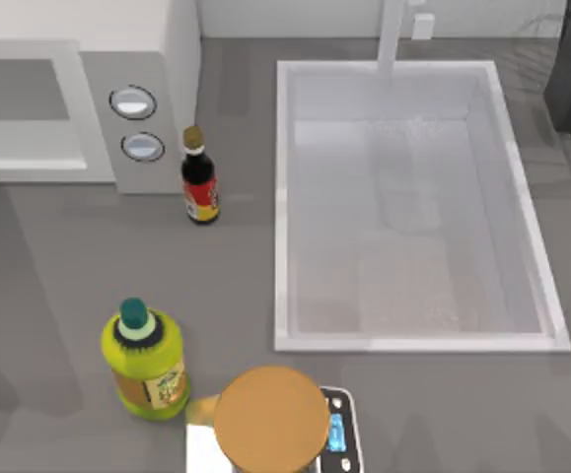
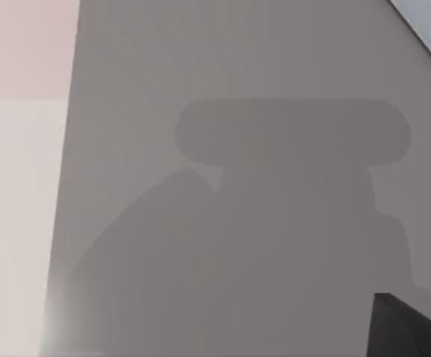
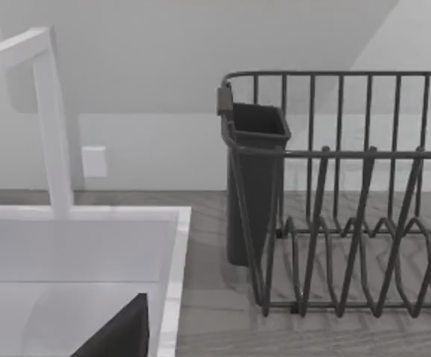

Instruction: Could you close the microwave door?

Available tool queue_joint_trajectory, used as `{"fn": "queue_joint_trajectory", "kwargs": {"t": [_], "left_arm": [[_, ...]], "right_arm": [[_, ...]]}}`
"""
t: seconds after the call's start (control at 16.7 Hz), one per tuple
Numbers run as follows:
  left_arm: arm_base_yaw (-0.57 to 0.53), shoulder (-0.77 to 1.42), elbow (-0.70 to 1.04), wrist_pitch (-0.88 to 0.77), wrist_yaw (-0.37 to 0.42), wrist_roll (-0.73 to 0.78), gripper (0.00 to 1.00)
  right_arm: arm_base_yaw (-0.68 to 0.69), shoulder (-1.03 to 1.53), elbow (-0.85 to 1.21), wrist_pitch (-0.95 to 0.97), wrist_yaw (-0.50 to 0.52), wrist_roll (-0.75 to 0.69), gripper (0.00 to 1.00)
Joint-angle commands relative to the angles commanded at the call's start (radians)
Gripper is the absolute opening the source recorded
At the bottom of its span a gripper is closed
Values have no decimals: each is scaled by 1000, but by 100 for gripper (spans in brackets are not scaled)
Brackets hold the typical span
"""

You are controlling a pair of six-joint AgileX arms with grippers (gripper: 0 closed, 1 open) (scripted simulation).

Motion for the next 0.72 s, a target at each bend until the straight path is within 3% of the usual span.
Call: {"fn": "queue_joint_trajectory", "kwargs": {"t": [0.36, 0.72], "left_arm": [[-16, -22, -27, 11, -10, -22, 0], [-247, -262, -234, 87, -139, -237, 0]], "right_arm": [[0, 0, 0, 0, 0, 0, 100], [0, 0, 0, 0, 0, 0, 100]]}}
